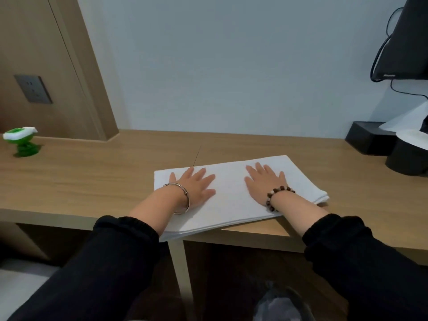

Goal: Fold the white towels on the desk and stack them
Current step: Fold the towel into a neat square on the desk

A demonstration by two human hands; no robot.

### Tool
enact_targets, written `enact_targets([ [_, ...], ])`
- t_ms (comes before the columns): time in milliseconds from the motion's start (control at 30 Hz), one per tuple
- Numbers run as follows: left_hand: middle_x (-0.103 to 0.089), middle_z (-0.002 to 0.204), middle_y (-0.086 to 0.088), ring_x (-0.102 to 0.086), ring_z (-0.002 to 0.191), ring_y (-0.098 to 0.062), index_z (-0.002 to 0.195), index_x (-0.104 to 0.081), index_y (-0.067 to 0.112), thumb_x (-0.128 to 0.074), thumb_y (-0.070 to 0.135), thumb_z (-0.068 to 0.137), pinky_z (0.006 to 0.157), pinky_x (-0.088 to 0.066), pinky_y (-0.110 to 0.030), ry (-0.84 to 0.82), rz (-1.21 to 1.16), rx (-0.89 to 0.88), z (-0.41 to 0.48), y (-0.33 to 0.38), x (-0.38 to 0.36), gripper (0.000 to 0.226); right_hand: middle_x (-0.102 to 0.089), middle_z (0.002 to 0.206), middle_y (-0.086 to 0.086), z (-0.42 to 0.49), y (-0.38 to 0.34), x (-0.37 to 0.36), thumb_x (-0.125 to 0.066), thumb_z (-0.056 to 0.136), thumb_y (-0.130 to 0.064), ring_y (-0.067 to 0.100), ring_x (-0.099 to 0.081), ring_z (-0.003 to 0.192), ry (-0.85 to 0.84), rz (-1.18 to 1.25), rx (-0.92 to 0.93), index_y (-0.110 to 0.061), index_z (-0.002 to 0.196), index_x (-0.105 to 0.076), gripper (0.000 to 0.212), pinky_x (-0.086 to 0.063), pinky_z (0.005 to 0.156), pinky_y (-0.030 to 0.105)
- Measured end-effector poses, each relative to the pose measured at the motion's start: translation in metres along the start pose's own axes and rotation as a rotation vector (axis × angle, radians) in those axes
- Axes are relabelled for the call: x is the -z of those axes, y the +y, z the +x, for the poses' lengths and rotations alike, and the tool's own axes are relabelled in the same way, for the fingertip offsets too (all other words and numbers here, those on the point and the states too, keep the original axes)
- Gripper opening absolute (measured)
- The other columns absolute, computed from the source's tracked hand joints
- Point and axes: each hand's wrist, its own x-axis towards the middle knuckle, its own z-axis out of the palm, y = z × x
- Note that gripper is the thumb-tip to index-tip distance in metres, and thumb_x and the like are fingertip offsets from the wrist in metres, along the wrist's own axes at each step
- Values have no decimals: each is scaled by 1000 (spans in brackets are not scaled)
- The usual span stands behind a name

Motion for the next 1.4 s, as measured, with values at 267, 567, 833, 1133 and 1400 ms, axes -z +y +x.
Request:
enact_targets([
  [267, 10, 157, 15, 13, 145, -17, 147, 1, 46, -12, 57, 96, 111, 4, -59, 128, -23, 34, -12, -21, -18, 54, 13, 159, -1, 7, 30, 15, -9, 99, -44, 22, 9, 146, -69, -46, -231, -29, 152, 4, 57, 6, 115, 54],
  [567, 8, 159, 8, 13, 145, -23, 152, -1, 24, -13, 45, 99, 110, 6, -60, 155, -155, 114, -6, 32, -14, 58, 10, 160, -3, 20, -53, 3, -13, 100, -34, 20, 8, 146, -40, 49, -20, -30, 152, 0, 53, 5, 115, 53],
  [833, 4, 160, 3, 8, 146, -21, 152, -5, 18, -17, 45, 100, 114, 5, -54, 148, -134, -17, -32, 32, -19, 59, 9, 160, -4, 28, -34, -5, -11, 97, -42, 20, 7, 146, -6, -25, 49, -35, 150, 2, 55, 4, 114, 53],
  [1133, -55, 133, -2, -51, 118, -5, 128, -57, 15, -50, -3, 88, 90, -32, -4, 409, -785, 85, -62, -48, -9, 45, 9, 160, -4, 36, -6, 4, -13, 100, -39, 18, 7, 146, -31, -93, 235, -36, 150, 3, 53, -1, 115, 52],
  [1400, -70, 89, 16, -58, 75, 14, 101, -72, 27, -68, 14, 82, 64, -41, -1, 334, -914, 6, -56, -56, -8, 23, 6, 160, -4, 40, 1, 8, -16, 102, -36, 16, 4, 147, -30, -91, 301, -35, 151, 0, 52, -1, 116, 47],
])
